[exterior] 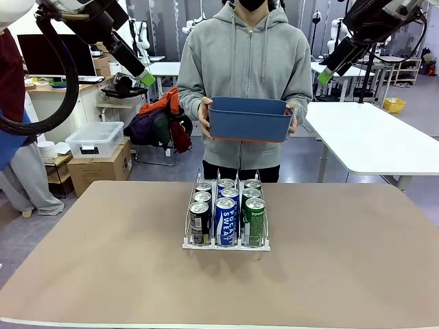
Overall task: Fill the beverage cans into the dispenser.
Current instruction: Place the picked Pepsi coke in the line of the Automatic Can Dispenser with the same cans.
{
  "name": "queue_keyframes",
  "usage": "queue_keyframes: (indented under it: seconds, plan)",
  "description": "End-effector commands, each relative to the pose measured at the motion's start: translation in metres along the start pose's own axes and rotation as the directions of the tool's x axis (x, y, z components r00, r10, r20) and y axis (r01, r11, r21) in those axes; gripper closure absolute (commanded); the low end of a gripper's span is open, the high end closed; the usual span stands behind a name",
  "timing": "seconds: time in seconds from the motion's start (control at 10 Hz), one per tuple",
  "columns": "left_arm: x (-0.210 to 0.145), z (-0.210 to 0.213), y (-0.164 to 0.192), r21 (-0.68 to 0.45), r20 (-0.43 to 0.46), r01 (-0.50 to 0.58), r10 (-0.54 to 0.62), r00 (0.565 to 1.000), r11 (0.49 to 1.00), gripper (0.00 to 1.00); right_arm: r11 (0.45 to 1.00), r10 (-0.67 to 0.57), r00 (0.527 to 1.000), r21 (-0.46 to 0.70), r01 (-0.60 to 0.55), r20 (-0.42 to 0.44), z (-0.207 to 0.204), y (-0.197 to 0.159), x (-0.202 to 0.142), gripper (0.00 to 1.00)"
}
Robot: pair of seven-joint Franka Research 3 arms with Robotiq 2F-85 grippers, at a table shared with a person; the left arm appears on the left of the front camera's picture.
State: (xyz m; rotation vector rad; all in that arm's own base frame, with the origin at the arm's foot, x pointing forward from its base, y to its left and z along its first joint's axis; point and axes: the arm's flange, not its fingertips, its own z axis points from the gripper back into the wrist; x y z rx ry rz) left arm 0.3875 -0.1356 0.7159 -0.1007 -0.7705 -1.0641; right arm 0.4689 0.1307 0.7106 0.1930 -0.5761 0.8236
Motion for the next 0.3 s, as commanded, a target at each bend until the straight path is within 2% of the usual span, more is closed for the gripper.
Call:
queue_keyframes:
  seconds: [0.0,0.2]
  plan:
    - [-0.0017,0.0005,0.001,0.002,-0.009,0.002,-0.002,1.0,1.0,0.0,1.0,0.0,1.0,0.0,0.0,0.0,0.0008,0.0006,-0.0027,0.0]
    - [-0.0017,0.0005,0.001,0.002,-0.009,0.002,-0.002,1.0,1.0,0.0,1.0,0.0,1.0,0.0,0.0,0.0,0.0008,0.0006,-0.0027,0.0]
